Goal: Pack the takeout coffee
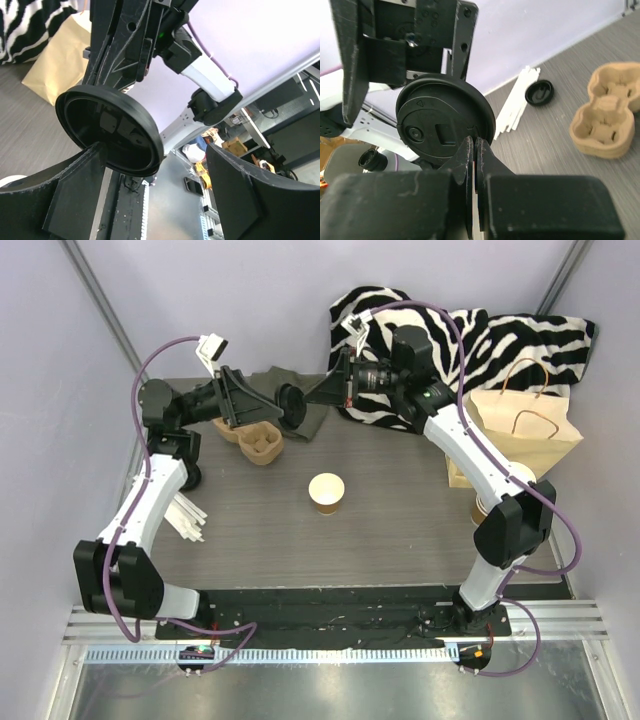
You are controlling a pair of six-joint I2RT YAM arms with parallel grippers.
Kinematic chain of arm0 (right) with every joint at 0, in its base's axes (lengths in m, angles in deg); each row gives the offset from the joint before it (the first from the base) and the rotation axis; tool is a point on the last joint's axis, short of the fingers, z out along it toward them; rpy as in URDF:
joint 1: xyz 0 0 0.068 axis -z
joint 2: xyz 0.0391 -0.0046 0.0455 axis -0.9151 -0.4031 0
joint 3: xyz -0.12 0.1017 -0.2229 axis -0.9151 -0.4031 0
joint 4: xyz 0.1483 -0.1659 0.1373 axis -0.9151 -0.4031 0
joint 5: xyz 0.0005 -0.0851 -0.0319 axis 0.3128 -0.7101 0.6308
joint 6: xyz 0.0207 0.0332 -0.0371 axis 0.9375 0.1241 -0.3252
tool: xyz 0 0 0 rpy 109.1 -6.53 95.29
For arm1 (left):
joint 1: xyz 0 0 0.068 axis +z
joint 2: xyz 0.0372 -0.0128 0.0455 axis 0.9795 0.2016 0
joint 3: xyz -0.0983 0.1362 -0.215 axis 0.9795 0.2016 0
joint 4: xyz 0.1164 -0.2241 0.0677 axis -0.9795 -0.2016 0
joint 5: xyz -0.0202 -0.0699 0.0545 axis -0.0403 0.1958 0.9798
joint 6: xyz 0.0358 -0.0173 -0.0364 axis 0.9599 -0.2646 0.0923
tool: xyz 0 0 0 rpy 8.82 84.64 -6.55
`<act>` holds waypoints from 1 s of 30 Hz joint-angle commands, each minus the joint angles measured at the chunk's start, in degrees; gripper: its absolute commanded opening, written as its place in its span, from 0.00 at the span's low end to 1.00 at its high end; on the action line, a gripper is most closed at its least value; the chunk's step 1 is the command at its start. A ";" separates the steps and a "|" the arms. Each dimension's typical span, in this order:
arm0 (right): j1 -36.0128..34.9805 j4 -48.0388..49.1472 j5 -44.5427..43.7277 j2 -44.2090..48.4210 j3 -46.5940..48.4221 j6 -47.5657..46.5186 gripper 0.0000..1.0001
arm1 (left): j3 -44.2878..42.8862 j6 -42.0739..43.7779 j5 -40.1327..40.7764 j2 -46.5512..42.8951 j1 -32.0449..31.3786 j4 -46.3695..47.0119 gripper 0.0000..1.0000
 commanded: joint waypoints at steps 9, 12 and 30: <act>0.75 -31.51 -14.31 6.41 1.48 -24.29 0.01 | -2.21 48.32 19.06 -10.05 6.87 -58.49 0.92; 0.75 -40.57 -18.62 5.71 2.27 -29.48 0.01 | -3.00 60.38 29.89 -12.00 6.79 -66.82 0.96; -4.34 -64.41 -35.50 -7.03 10.80 -40.04 0.01 | -18.92 66.39 48.40 -0.84 3.18 -89.78 1.00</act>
